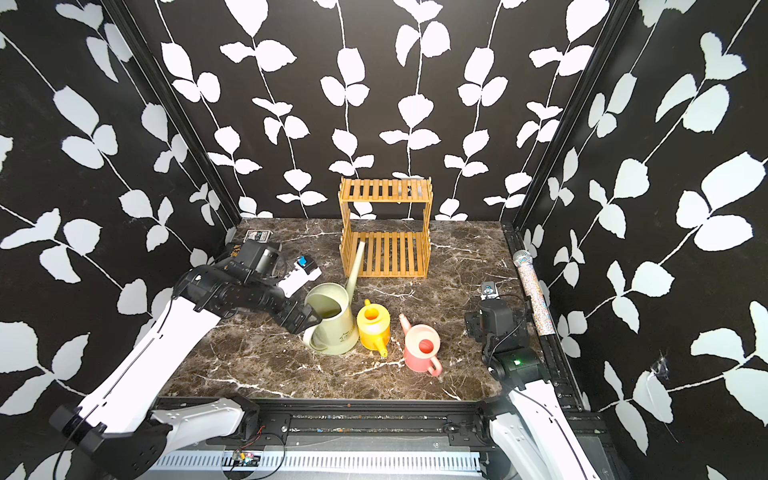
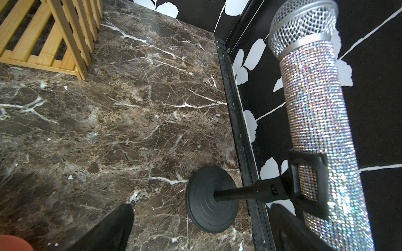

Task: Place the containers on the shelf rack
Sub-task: Pick up the spray bottle from the center of the board.

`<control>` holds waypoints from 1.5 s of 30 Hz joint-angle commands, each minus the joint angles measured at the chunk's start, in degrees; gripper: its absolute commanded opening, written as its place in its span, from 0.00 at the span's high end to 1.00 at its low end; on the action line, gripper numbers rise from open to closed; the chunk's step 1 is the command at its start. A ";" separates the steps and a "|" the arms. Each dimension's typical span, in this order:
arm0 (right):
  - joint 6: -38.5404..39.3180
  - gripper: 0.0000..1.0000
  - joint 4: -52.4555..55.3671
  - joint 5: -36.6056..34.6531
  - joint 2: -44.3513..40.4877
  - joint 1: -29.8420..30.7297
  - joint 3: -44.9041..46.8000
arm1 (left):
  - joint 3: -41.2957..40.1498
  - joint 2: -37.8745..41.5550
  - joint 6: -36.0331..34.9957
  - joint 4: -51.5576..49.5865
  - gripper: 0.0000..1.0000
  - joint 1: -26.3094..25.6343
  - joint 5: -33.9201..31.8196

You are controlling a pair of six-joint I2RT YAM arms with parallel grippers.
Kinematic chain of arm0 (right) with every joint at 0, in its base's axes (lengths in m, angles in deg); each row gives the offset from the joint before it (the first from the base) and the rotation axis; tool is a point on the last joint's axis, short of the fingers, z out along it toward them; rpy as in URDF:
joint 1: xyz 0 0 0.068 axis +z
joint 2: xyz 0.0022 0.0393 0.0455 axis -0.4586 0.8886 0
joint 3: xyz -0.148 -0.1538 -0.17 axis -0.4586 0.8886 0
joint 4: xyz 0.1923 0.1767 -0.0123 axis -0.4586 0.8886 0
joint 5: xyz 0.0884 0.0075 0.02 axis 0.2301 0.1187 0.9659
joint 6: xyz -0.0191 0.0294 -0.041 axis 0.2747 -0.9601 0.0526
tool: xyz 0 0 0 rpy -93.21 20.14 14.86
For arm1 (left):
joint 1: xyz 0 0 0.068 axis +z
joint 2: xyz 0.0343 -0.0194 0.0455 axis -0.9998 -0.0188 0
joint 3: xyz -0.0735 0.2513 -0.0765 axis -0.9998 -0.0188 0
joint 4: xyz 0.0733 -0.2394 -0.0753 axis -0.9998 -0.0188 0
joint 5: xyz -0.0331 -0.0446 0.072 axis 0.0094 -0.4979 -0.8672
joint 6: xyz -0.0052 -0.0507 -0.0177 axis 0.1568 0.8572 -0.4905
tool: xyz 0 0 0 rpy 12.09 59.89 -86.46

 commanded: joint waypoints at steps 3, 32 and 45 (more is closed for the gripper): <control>0.03 0.01 -1.87 -0.57 -0.29 0.31 0.78 | -2.81 2.63 -0.62 -7.28 0.01 -0.85 4.72; -2.81 0.01 -0.20 -3.07 0.27 0.69 -1.83 | -13.95 -0.80 12.29 8.85 0.31 -1.20 -0.97; -7.93 0.01 -0.17 -6.42 -0.83 0.54 -1.46 | -10.85 1.52 9.86 9.41 0.65 -1.20 -2.45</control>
